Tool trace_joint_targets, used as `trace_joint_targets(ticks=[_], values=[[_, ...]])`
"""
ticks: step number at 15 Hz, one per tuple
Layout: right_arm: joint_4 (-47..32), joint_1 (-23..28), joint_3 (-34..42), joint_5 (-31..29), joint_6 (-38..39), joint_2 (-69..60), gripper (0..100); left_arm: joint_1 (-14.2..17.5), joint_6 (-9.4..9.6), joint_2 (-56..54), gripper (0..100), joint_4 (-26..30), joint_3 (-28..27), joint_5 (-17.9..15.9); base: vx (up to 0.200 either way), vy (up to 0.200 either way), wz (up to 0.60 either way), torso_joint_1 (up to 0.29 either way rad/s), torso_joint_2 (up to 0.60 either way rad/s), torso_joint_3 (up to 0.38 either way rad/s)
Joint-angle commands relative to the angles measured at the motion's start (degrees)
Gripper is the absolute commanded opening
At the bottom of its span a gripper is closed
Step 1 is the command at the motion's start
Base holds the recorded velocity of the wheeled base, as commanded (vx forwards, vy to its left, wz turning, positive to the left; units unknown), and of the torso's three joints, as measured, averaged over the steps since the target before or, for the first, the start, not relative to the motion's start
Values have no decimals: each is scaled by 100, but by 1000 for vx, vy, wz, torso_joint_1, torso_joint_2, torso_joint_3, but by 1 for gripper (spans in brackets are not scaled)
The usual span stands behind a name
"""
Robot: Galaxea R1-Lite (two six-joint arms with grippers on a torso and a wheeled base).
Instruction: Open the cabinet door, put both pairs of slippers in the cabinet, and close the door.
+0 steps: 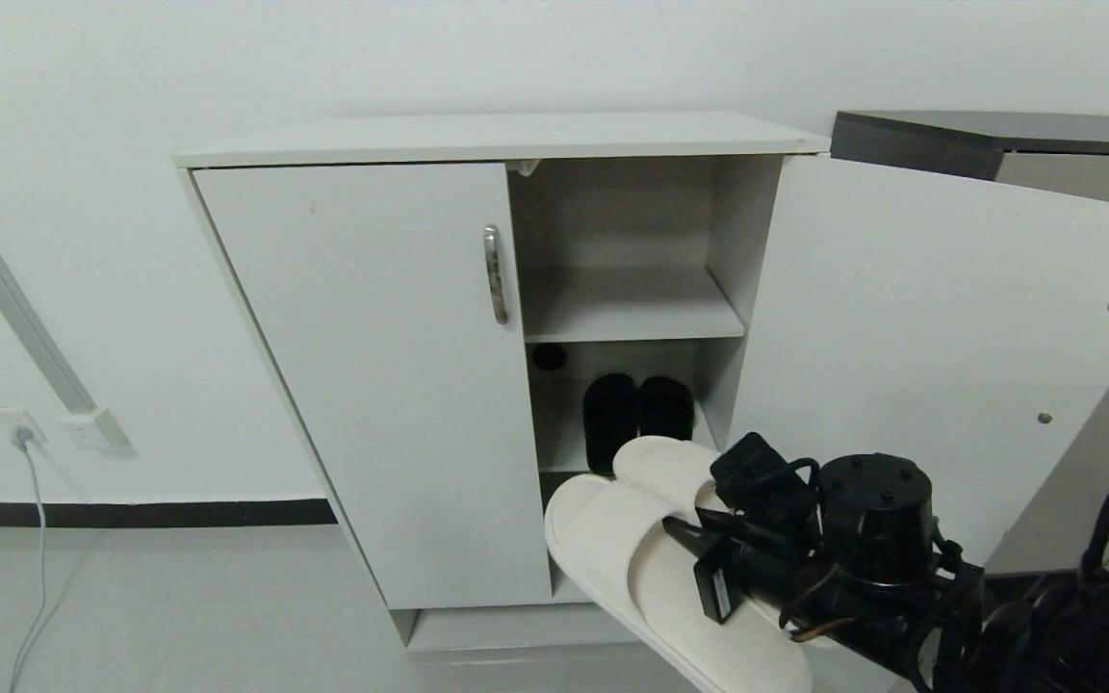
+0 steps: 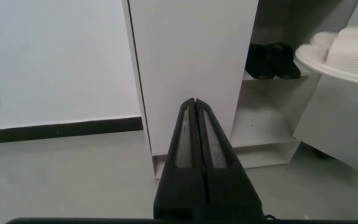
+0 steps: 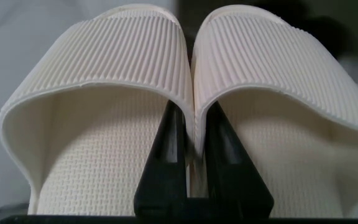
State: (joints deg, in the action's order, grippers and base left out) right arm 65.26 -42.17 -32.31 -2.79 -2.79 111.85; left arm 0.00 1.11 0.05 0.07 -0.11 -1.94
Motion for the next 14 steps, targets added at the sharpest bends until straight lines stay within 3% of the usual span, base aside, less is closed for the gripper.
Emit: trace_joint_targets(ticks=[1,3,5,8,9,14], values=[[84,-257,-575,-934,95,513,0,0,3,4,0,1,2,0,0,0,0,0,0,0],[-558,-521,-1472,-2252,411,733,0,9,3,-5,0,1,2,0,0,0,0,0,0,0],[-1709,-784,-2148,-3069,1097,645,0,0,3,4,0,1,2,0,0,0,0,0,0,0],[-3555,-890,-3256,-3799,1975,522,0,0,3,4,0,1,2,0,0,0,0,0,0,0],[-3801,-890,-3625,-4019,2055,531,0,0,3,4,0,1,2,0,0,0,0,0,0,0],[-3889,-846,-4372,-4107,1501,434,0,0,3,-5,0,1,2,0,0,0,0,0,0,0]])
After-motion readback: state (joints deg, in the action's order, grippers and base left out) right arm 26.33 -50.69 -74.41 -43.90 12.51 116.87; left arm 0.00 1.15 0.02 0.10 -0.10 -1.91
